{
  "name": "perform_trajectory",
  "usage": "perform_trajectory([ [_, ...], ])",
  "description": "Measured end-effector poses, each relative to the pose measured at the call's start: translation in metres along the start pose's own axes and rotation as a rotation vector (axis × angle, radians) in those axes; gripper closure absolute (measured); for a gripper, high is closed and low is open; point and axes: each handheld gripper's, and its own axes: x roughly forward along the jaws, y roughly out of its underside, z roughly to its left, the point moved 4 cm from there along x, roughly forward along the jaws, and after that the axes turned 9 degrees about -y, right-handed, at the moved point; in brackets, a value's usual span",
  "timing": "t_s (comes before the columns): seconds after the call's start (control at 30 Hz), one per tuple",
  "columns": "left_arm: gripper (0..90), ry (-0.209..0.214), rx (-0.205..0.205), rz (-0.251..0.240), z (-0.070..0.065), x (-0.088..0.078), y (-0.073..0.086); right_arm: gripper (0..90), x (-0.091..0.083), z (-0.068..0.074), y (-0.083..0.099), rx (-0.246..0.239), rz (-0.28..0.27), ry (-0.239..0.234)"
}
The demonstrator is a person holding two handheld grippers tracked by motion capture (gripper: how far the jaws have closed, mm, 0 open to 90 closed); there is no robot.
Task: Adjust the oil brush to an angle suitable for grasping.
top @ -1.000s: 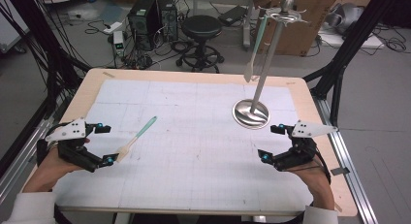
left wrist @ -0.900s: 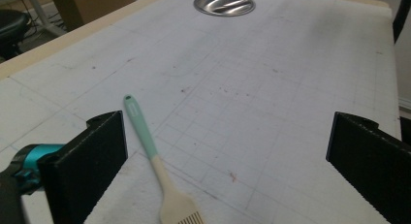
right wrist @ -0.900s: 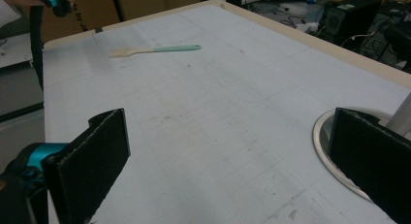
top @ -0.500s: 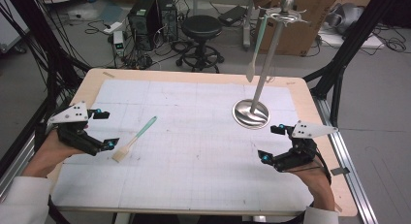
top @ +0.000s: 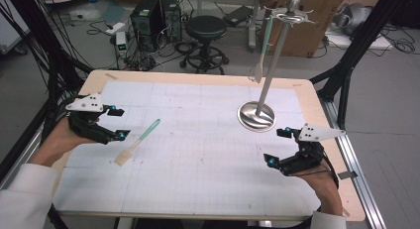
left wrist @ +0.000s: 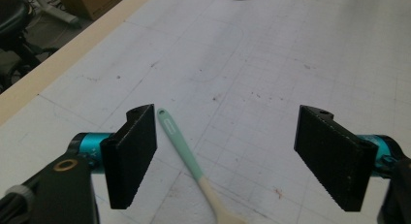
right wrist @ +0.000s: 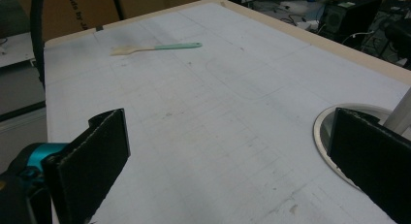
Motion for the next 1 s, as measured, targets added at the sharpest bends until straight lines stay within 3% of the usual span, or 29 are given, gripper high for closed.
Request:
perform_trajectory([
  [0.13, 34.2, 0.019, -0.009, 0.026, 0.004, 0.006, 0.003, 0.2, 0.0, 0.001, -0.001, -0.003, -0.001, -0.005],
  [0.33, 46.7, 0.039, 0.01, 0.068, 0.004, 0.017, 0.006, 0.2, 0.0, 0.001, -0.001, -0.002, 0.002, -0.006],
  [0.6, 71.1, 0.052, 0.01, 0.147, 0.003, 0.032, 0.013, 0.2, 0.0, 0.001, 0.0, -0.002, 0.005, -0.006],
  [0.73, 84.3, 0.079, -0.002, 0.18, 0.003, 0.037, 0.017, 0.2, 0.0, 0.0, 0.001, 0.002, 0.008, -0.008],
  [1.0, 89.7, 0.114, 0.009, 0.236, -0.002, 0.048, 0.026, 0.2, 0.0, 0.0, 0.001, 0.003, 0.012, -0.003],
])
